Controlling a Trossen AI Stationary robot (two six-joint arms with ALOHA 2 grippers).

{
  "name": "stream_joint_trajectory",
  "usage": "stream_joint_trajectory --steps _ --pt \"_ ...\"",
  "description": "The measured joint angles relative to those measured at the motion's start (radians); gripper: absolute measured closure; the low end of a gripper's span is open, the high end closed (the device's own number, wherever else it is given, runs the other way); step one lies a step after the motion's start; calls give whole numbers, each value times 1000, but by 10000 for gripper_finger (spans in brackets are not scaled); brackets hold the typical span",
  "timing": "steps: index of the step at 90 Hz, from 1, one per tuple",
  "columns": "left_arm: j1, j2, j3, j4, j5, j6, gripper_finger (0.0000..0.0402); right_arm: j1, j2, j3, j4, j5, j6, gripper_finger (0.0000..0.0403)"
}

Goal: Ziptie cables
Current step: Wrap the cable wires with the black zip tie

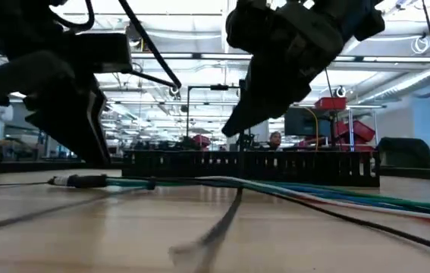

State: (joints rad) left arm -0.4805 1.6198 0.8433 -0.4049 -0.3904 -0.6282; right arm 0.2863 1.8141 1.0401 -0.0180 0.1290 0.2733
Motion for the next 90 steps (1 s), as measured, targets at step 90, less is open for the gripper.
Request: stream_joint_trajectory --steps 90 --pt "90 0 -238 1208 79 541 251 56 18 0 65 111 -5 403"
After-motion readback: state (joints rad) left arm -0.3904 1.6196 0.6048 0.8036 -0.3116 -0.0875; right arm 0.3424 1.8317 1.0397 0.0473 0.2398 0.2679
